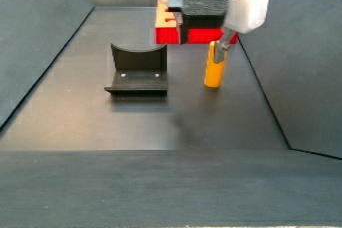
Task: Pick up the oval object. Move up. Move to above the board. Insert the oval object.
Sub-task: Pick up the oval object.
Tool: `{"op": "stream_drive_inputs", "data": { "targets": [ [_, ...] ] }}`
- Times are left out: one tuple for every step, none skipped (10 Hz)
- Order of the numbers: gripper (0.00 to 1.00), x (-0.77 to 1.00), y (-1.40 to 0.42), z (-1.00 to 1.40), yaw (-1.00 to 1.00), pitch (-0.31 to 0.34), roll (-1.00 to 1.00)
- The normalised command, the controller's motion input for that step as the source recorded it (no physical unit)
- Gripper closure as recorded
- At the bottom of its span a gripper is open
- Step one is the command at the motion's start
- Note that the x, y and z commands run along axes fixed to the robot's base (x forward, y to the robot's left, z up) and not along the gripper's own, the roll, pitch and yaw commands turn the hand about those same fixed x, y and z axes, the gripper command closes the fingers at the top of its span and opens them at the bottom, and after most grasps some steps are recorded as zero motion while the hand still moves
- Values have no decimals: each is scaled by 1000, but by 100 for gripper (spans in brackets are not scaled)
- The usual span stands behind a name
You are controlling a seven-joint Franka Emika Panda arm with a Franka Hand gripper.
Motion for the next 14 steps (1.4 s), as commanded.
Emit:
{"op": "stream_drive_inputs", "data": {
  "targets": [
    [0, 0, 0, -97, -1000, -13, 0],
    [0, 0, 0, -40, -1000, 0, 0],
    [0, 0, 0, 0, -1000, 0, 13],
    [0, 0, 0, 17, -1000, 0, 30],
    [0, 0, 0, 37, -1000, 0, 39],
    [0, 0, 0, 34, -1000, 0, 36],
    [0, -57, 0, 100, -1000, 0, 69],
    [0, -163, -57, 46, -883, 0, 63],
    [0, -471, -346, -77, -406, -33, 24],
    [0, 34, 0, 0, 0, 0, 0],
    [0, -380, -26, -266, -180, -146, 0],
    [0, -646, -123, -231, -323, -197, 26],
    [0, -494, -9, -46, -546, -97, 76],
    [0, -400, 0, 0, -506, -134, 0]
  ]
}}
